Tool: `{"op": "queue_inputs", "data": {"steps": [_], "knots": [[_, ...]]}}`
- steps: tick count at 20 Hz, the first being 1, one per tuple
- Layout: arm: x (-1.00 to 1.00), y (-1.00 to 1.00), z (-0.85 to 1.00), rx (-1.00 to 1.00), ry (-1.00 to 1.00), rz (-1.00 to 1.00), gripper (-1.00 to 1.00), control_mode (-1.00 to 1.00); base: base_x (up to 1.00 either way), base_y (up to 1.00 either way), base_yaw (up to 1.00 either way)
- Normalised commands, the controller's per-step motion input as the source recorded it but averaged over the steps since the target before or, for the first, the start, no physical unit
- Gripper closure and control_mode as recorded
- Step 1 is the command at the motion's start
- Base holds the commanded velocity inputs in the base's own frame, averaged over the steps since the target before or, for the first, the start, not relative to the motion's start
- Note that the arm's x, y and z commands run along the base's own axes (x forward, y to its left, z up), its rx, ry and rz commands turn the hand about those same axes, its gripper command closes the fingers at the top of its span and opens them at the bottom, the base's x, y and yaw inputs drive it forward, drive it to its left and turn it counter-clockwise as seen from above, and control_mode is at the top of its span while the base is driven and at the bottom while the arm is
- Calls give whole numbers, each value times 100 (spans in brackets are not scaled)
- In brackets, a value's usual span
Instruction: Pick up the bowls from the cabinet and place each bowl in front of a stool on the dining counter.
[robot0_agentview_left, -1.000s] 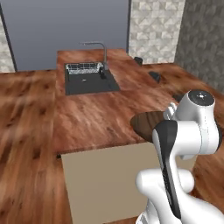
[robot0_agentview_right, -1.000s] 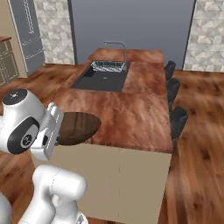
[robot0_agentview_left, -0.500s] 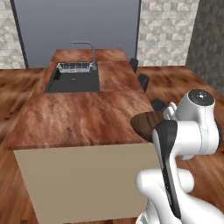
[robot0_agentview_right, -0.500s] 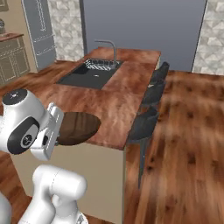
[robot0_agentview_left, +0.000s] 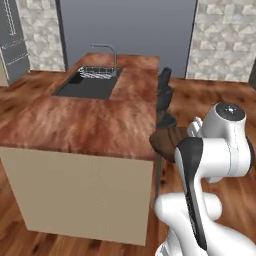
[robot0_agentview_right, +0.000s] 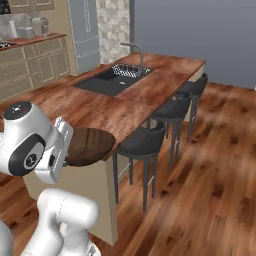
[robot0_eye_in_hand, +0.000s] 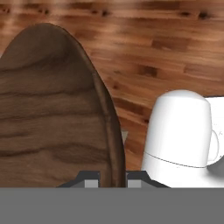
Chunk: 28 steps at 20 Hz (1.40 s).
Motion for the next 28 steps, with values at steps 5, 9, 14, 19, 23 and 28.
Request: {"op": "queue_inputs", "data": {"steps": [5, 9, 14, 19, 23, 28], "knots": [[0, 0, 0, 0, 0, 0, 100, 100, 0, -100, 50], [0, 0, 0, 0, 0, 0, 100, 100, 1, -100, 56], [0, 0, 0, 0, 0, 0, 100, 100, 18, -100, 59], [0, 0, 0, 0, 0, 0, 100, 100, 17, -100, 57], [0, 0, 0, 0, 0, 0, 100, 100, 17, -100, 58], [0, 0, 0, 0, 0, 0, 100, 100, 14, -99, 61]]}}
